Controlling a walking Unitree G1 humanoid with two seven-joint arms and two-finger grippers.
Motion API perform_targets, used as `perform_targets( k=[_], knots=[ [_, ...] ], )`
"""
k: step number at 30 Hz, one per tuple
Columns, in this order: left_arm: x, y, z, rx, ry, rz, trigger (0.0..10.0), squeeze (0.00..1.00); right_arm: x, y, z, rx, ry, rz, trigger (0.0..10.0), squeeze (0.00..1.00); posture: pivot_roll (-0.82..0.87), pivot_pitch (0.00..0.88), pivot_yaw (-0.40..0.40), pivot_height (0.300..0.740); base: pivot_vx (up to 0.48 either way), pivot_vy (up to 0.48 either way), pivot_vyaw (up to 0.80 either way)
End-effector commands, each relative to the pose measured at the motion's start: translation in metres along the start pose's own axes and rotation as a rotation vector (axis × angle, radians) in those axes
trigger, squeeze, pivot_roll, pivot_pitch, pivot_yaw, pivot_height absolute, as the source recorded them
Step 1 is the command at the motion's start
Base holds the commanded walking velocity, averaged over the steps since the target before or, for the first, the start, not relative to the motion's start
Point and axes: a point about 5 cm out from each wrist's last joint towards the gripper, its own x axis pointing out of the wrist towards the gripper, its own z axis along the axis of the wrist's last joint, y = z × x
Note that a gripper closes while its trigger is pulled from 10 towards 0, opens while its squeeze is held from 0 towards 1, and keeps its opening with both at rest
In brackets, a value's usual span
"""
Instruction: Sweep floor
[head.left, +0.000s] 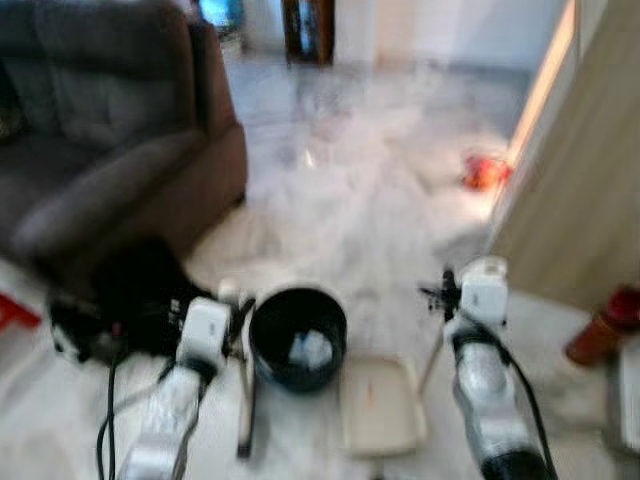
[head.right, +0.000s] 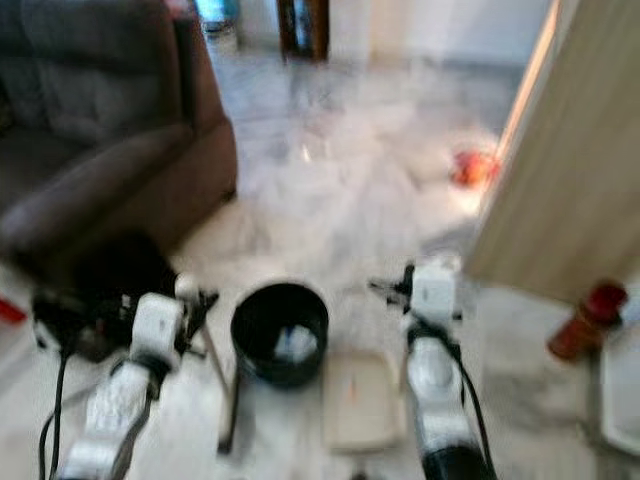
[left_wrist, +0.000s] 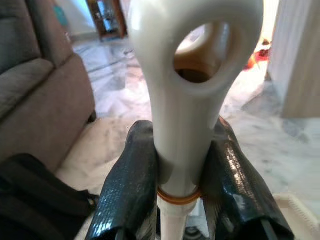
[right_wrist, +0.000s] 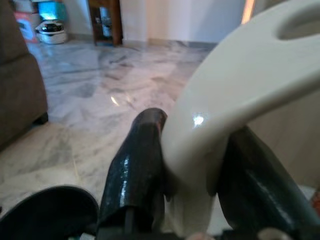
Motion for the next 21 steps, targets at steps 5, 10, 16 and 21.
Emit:
perform_targets(
  k=[5, 10, 16, 21],
  knots=[
    [0.0012, 0.0041, 0.0047, 0.004, -0.019, 0.019, 10.0, 0.0, 0.0034, 0.0023, 0.01, 0.016, -0.048, 0.013, 10.0, 0.0, 0.06, 0.059, 0.06, 0.74, -0.261, 0.0, 0.0],
    [0.0018, 0.0035, 0.0047, 0.002, -0.019, 0.02, 10.0, 0.0, 0.004, 0.0023, 0.0107, 0.018, -0.049, 0.014, 10.0, 0.0, 0.05, 0.06, 0.057, 0.74, -0.261, 0.0, 0.0],
    [0.0035, 0.002, 0.0053, -0.001, -0.024, 0.027, 10.0, 0.0, 0.004, -0.0002, 0.0105, 0.022, -0.046, 0.007, 10.0, 0.0, 0.04, 0.063, 0.051, 0.74, -0.087, 0.0, 0.0],
    [0.0045, 0.0018, 0.0056, 0.0, -0.025, 0.03, 10.0, 0.0, 0.0042, -0.0031, 0.0092, 0.042, -0.035, -0.019, 10.0, 0.0, 0.04, 0.063, 0.047, 0.74, 0.0, 0.0, 0.0]
  ],
)
